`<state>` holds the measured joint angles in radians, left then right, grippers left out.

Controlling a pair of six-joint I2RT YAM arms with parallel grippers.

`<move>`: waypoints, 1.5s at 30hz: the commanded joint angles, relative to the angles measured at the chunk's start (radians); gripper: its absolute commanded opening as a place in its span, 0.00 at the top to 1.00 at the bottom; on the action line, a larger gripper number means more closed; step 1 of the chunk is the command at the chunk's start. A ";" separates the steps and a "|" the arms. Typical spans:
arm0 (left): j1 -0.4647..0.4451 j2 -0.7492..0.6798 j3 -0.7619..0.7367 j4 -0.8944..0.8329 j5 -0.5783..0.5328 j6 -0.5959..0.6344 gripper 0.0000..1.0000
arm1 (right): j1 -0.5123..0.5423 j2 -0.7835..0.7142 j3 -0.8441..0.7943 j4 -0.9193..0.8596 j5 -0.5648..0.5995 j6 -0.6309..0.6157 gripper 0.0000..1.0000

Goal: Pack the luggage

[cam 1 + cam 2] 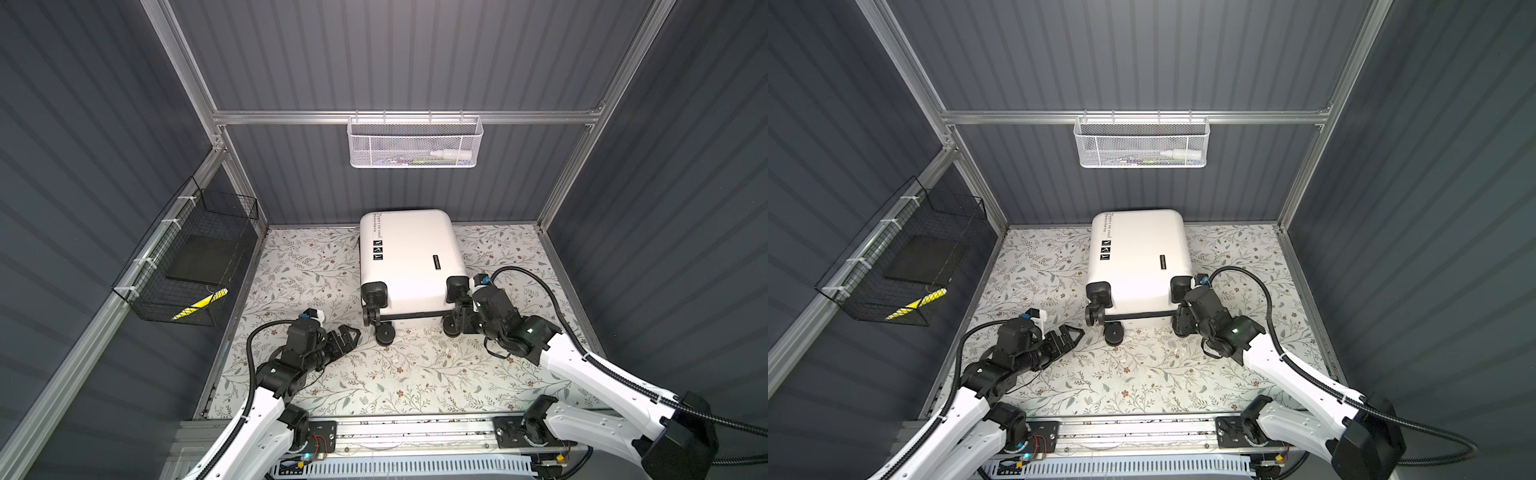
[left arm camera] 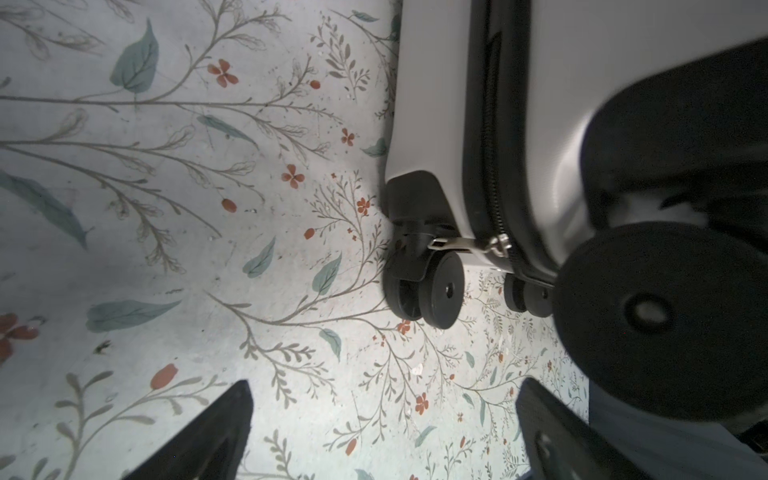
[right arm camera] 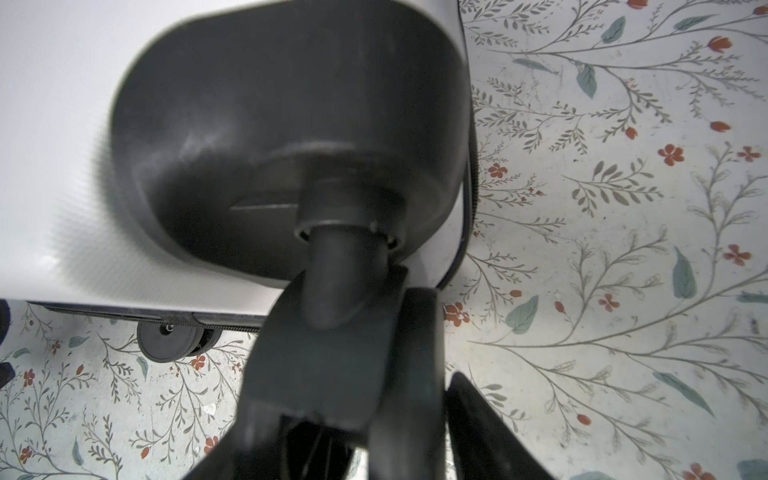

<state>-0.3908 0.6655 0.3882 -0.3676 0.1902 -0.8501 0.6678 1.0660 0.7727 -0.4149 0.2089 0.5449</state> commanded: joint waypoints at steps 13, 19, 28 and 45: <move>-0.006 -0.024 -0.100 0.142 0.011 0.027 0.00 | -0.013 -0.002 0.048 -0.029 -0.020 -0.047 0.77; -0.011 -0.017 -0.107 0.175 0.013 0.060 0.00 | -0.013 -0.038 0.090 -0.064 -0.028 -0.057 0.87; -0.022 0.014 -0.112 0.233 0.013 0.142 0.20 | -0.013 -0.055 0.155 -0.112 -0.031 -0.067 0.91; -0.139 0.156 -0.126 0.464 -0.028 0.274 0.48 | -0.014 -0.036 0.173 -0.143 -0.041 -0.045 0.94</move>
<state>-0.5014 0.8097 0.2661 0.0422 0.1902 -0.6304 0.6540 1.0470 0.9001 -0.5560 0.1677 0.5140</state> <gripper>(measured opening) 0.525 0.413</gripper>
